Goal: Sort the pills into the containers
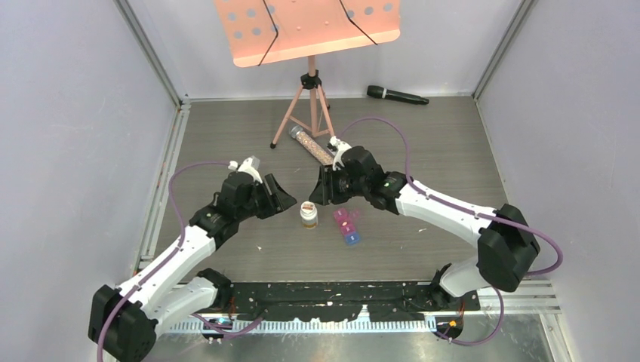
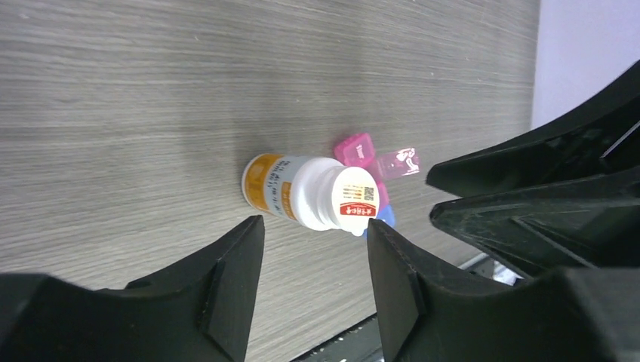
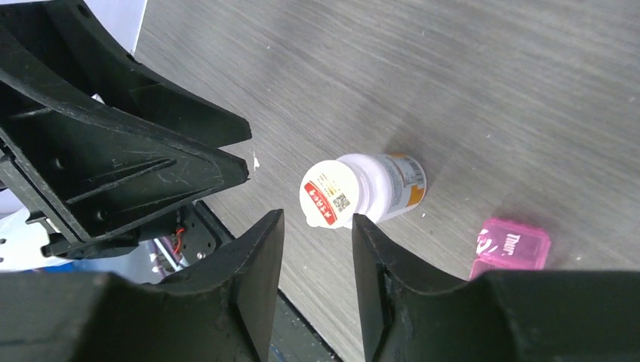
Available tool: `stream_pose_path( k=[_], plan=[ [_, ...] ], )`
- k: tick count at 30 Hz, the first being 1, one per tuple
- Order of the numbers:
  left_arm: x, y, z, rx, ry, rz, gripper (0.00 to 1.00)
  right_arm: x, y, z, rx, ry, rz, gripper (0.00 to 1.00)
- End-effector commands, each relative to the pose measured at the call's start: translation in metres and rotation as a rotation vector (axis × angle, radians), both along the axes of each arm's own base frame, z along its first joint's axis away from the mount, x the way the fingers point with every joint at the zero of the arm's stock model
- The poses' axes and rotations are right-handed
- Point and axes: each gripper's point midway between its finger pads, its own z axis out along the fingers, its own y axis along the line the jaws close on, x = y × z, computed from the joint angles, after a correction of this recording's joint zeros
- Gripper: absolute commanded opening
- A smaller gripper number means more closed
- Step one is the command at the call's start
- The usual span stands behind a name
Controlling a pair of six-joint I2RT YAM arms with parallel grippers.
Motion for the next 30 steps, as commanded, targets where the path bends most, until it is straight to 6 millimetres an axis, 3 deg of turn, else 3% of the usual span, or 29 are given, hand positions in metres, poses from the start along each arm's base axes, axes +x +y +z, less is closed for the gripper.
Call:
stream_pose_path(
  k=[1, 9, 15, 26, 30],
  plan=[
    [0.004, -0.018, 0.013, -0.125, -0.019, -0.029, 0.52, -0.007, 0.005, -0.009, 0.067, 0.108, 0.003, 0.43],
    [0.004, -0.025, -0.007, -0.121, 0.036, -0.049, 0.49, -0.012, 0.006, -0.029, 0.085, 0.200, -0.016, 0.42],
    [0.003, -0.028, -0.010, -0.142, 0.036, -0.063, 0.44, -0.016, 0.007, -0.035, 0.133, 0.251, -0.028, 0.42],
    [0.007, -0.031, -0.002, -0.160, 0.007, -0.067, 0.46, -0.006, 0.009, -0.017, 0.234, 0.245, -0.055, 0.47],
    [0.007, -0.030, -0.012, -0.124, 0.038, -0.076, 0.43, -0.001, 0.008, -0.016, 0.237, 0.244, -0.069, 0.48]
  ],
)
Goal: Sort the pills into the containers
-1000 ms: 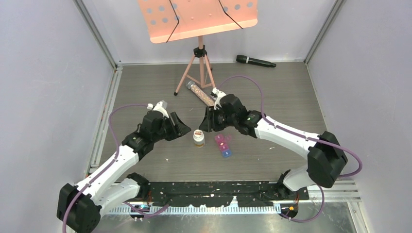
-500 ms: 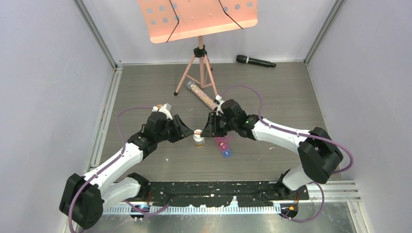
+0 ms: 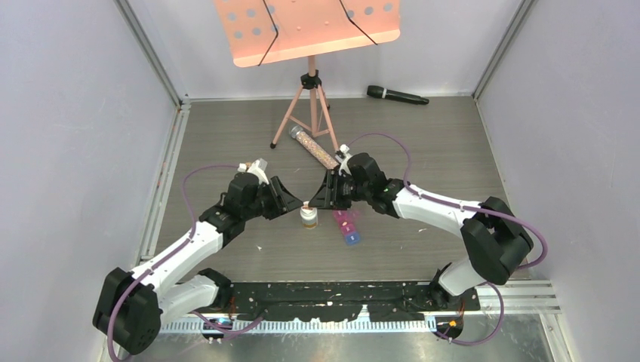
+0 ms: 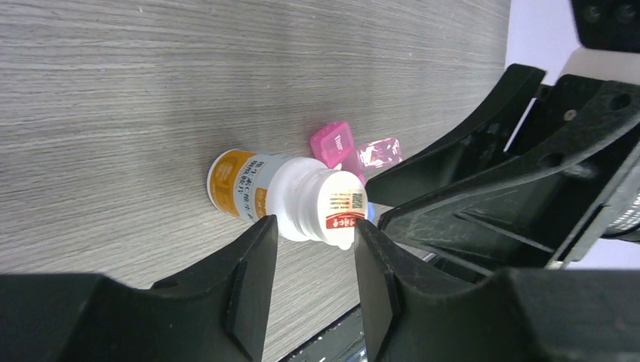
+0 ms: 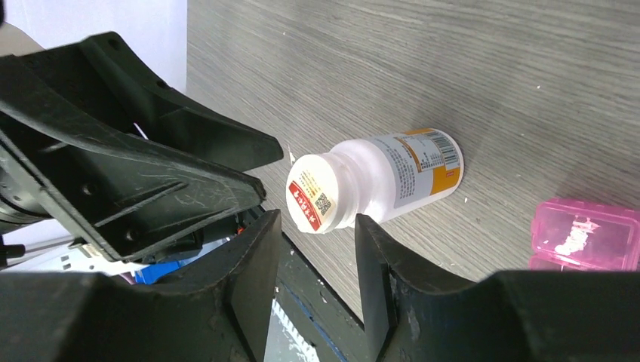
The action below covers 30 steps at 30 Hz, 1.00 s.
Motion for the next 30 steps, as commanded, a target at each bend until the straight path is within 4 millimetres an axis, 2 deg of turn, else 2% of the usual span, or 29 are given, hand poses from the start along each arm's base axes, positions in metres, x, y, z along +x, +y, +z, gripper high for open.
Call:
stream_pose_path(
  k=[1, 11, 19, 24, 30],
  plan=[
    [0.005, -0.003, 0.002, 0.017, -0.008, -0.024, 0.42, 0.008, 0.005, 0.019, 0.063, -0.035, -0.014, 0.48],
    [0.000, -0.013, 0.000, -0.032, 0.017, -0.071, 0.42, 0.005, 0.003, -0.002, 0.034, -0.001, -0.006, 0.44],
    [0.000, -0.014, -0.002, -0.039, 0.021, -0.064, 0.43, -0.001, -0.001, -0.015, 0.021, 0.018, 0.006, 0.44],
    [0.000, -0.016, -0.010, -0.053, 0.047, -0.065, 0.36, -0.003, 0.001, -0.018, 0.035, 0.031, 0.011, 0.44],
    [-0.003, -0.021, -0.014, -0.080, 0.070, -0.078, 0.34, -0.005, 0.004, -0.021, 0.057, 0.048, 0.011, 0.42]
  ],
)
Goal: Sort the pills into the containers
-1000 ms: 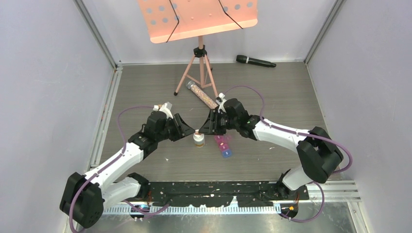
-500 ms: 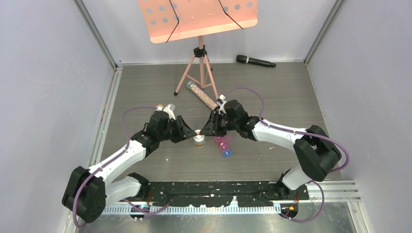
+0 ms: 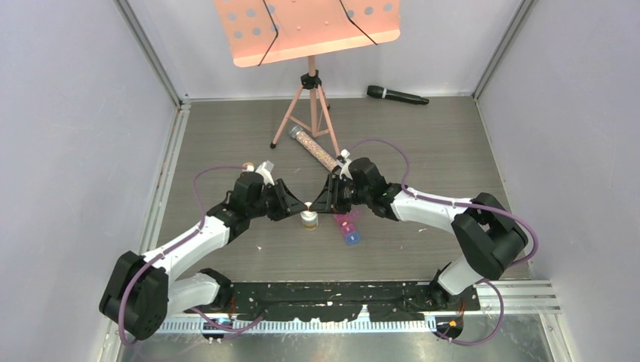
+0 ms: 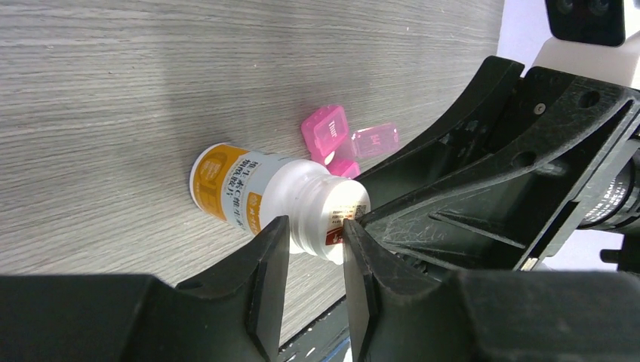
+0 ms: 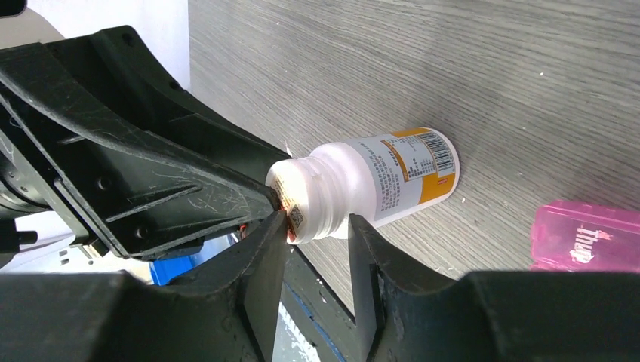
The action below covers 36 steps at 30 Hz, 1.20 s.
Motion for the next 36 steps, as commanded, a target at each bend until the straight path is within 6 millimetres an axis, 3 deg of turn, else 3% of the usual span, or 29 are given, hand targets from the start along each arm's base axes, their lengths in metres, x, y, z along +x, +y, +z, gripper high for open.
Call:
stream_pose_path(
  k=[1, 15, 23, 28, 31, 36],
  plan=[
    [0.000, -0.006, 0.003, -0.044, -0.003, -0.016, 0.33, -0.001, 0.003, -0.003, 0.028, 0.011, 0.004, 0.41],
    [-0.013, -0.008, -0.009, -0.080, 0.053, -0.035, 0.31, -0.003, 0.007, -0.002, 0.065, 0.036, -0.013, 0.38],
    [-0.011, -0.006, -0.011, -0.078, 0.034, -0.025, 0.17, -0.007, 0.018, 0.006, 0.149, 0.006, -0.002, 0.22],
    [-0.010, -0.006, -0.014, -0.094, 0.019, -0.011, 0.00, -0.009, 0.018, 0.007, 0.176, -0.014, -0.009, 0.13],
    [-0.009, -0.003, -0.018, -0.093, -0.001, 0.007, 0.00, -0.007, 0.019, 0.012, 0.207, -0.038, -0.013, 0.07],
    [-0.006, -0.002, -0.023, -0.086, -0.056, 0.005, 0.00, -0.008, 0.024, 0.016, 0.267, -0.074, -0.008, 0.06]
  ],
)
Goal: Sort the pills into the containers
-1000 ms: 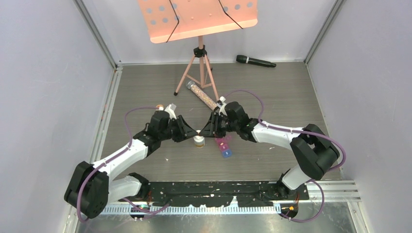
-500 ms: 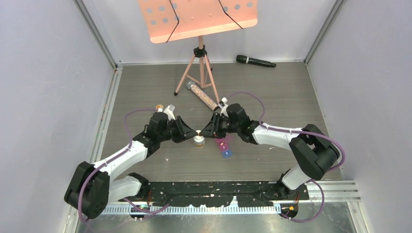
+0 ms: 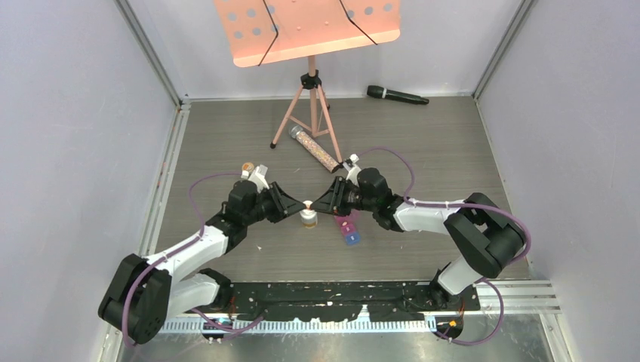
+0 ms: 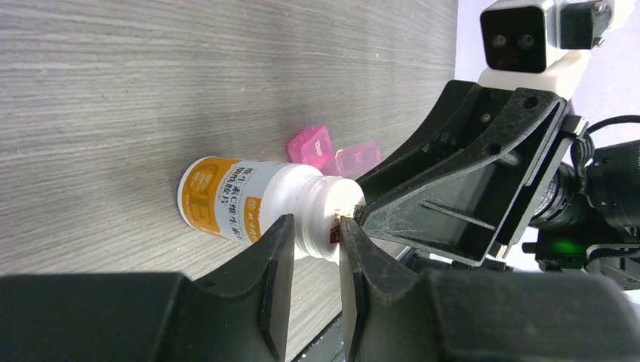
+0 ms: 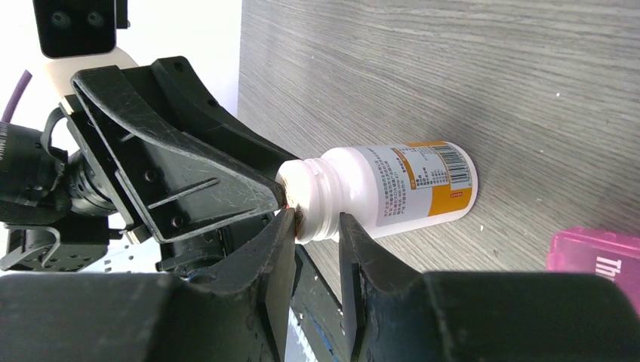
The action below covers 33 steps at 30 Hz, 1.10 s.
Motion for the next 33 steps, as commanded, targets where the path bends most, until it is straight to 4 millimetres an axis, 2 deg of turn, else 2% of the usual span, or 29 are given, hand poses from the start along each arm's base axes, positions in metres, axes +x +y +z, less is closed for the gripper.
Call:
stream_pose_path(
  k=[1, 9, 17, 26, 31, 32, 33],
  plan=[
    [-0.009, -0.002, -0.021, 0.031, -0.014, -0.034, 0.00, -0.011, 0.021, 0.015, 0.102, -0.074, 0.063, 0.05],
    [-0.007, 0.000, -0.041, 0.053, -0.079, -0.037, 0.00, -0.015, 0.026, 0.006, 0.090, -0.090, 0.083, 0.05],
    [-0.005, 0.004, -0.050, 0.082, -0.111, -0.016, 0.00, -0.006, 0.019, -0.016, -0.045, -0.107, 0.050, 0.05],
    [-0.007, 0.011, -0.073, 0.111, -0.161, -0.001, 0.00, -0.001, 0.017, -0.032, -0.177, -0.166, 0.043, 0.05],
    [-0.001, 0.006, -0.065, 0.106, -0.163, -0.004, 0.00, 0.002, 0.014, -0.025, -0.210, -0.168, 0.036, 0.05],
    [0.001, 0.006, -0.061, 0.113, -0.162, -0.002, 0.00, 0.008, 0.017, -0.012, -0.204, -0.191, 0.024, 0.06],
    [0.001, 0.008, -0.060, 0.134, -0.148, 0.000, 0.00, 0.007, 0.013, -0.015, -0.241, -0.185, 0.031, 0.09]
  ],
)
